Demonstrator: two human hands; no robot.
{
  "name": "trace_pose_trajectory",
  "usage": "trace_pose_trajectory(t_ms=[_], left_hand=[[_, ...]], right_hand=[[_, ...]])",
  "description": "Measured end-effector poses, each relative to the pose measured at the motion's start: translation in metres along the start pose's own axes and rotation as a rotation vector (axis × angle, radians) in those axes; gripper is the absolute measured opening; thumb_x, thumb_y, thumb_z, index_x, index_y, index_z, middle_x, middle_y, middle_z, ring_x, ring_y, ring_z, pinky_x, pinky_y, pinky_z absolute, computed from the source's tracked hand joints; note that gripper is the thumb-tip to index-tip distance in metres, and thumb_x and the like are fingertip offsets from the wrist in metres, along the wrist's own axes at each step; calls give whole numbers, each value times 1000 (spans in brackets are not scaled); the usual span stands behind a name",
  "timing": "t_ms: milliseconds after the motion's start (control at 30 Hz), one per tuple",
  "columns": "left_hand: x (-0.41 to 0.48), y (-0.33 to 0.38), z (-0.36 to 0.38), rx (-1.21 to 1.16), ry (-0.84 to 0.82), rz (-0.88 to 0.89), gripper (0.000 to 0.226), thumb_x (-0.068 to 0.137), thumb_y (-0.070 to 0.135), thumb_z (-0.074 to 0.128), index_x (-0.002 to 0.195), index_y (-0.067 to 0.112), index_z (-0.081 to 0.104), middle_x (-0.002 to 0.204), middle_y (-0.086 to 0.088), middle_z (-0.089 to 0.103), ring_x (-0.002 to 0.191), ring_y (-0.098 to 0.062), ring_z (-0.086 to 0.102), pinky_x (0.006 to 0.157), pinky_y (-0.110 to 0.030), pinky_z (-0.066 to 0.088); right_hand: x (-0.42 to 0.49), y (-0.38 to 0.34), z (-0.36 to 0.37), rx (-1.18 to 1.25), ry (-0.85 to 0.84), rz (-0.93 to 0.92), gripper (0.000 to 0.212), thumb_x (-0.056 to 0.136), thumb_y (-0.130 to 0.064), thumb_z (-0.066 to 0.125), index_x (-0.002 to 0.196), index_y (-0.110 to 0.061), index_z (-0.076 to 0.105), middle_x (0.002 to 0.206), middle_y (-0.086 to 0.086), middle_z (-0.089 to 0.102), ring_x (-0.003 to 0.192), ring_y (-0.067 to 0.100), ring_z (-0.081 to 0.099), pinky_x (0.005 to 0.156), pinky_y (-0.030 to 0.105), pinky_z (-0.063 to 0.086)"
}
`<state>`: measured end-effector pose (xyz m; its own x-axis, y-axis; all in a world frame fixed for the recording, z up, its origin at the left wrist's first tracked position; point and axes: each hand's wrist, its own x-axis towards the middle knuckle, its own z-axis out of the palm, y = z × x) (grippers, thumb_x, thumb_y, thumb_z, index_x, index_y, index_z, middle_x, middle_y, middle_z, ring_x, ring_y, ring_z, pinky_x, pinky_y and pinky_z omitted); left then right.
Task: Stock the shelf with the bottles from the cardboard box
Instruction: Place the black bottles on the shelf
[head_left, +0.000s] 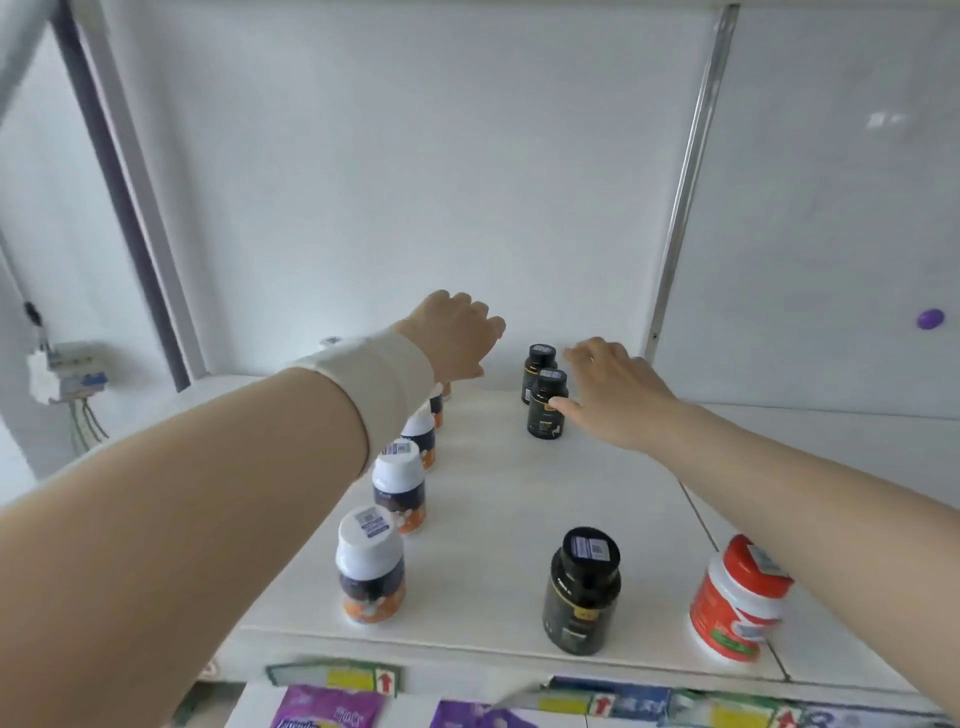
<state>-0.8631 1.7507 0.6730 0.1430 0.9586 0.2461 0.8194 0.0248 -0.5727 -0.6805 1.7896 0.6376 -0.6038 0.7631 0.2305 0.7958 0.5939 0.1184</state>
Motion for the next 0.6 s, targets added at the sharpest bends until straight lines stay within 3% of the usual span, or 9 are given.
trace_pose_trajectory(t_ms=[100,300,500,600], left_hand=[[-58,0,-21,22,-19,-54,42,92,36,50,127,14,44,117,-6,54,108,-24,51,78,-28,33],[-180,-21,-36,112,-120,-141,48,92,41,49,132,14,40,124,-6,52,113,-24,51,86,-31,39],[-319,-75,-30,135,-268,-273,52,92,41,49,135,14,38,129,-8,51,118,-26,49,96,-36,42],[-401,-108,-18,109,-310,-347,49,92,40,50,132,14,40,127,-8,52,117,-26,50,93,-35,42]], right_hand=[[-27,-30,-16,6,27,-55,55,94,-39,43,137,-7,33,140,13,34,128,30,34,98,41,35],[-74,-115,-35,23,32,-203,47,95,-34,42,131,-5,36,135,16,38,124,33,37,95,42,36],[-107,-245,-50,-2,40,-409,43,94,-31,44,129,-7,38,133,14,39,123,32,39,94,42,35],[-124,-328,-53,4,40,-534,48,94,-37,43,132,-9,37,137,12,38,126,30,37,101,42,34]])
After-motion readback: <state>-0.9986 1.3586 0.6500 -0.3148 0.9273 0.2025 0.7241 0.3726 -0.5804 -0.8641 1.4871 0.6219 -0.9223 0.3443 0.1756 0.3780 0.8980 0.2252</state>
